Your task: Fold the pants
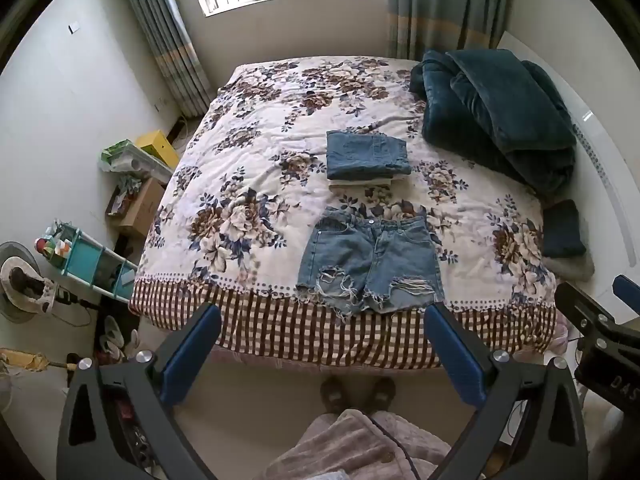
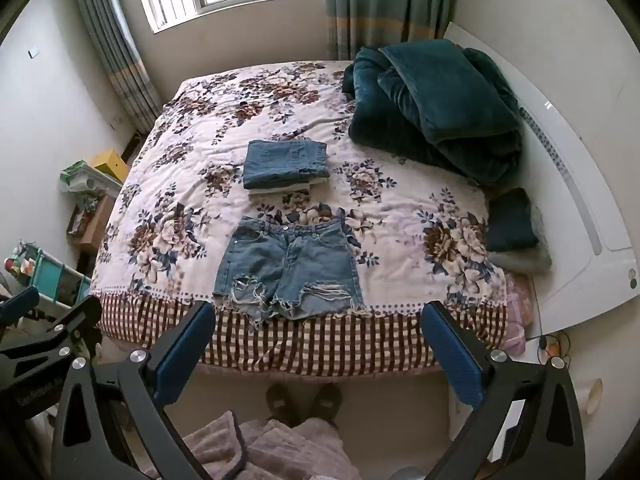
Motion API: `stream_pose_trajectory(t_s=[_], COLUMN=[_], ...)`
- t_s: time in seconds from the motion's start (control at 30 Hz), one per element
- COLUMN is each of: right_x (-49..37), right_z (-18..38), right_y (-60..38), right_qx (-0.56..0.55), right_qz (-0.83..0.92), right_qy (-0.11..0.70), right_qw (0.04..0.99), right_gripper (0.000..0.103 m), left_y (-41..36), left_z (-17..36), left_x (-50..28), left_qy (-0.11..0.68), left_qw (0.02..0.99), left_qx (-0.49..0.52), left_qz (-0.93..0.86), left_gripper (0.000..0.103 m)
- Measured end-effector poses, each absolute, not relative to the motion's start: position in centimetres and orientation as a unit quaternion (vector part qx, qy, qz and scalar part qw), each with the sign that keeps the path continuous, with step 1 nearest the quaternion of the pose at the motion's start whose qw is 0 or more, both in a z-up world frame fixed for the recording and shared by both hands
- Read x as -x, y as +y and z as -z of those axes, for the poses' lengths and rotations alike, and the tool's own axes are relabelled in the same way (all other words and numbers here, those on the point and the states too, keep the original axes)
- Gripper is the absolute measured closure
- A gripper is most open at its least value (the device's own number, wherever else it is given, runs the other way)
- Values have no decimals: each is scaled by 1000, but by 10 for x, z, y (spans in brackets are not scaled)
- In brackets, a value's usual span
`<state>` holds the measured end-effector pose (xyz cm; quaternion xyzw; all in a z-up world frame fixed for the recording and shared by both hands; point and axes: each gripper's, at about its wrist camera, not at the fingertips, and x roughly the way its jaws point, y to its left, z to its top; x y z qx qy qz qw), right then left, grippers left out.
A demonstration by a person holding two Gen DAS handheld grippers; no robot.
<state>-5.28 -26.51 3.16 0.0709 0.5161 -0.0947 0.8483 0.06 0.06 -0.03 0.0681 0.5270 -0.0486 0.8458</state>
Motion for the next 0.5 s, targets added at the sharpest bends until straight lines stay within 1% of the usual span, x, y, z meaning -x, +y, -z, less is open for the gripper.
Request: stream_pose_trajectory(t_s=[0.2, 0.5], right_x=[53, 53], right_z=[-33, -38], right_y=[-265, -266], right_qx=[-64, -59], right_qz=[101, 101], right_qy=[517, 512], right_qw=[847, 851], right_gripper=[0, 0], left_y=[8, -6], left_z=[1, -15], left_x=[-6, -10], left_qy=[524, 520], left_qw=[848, 850], left_qx=[-62, -70], left_qz=[51, 47], left_gripper=[0, 0])
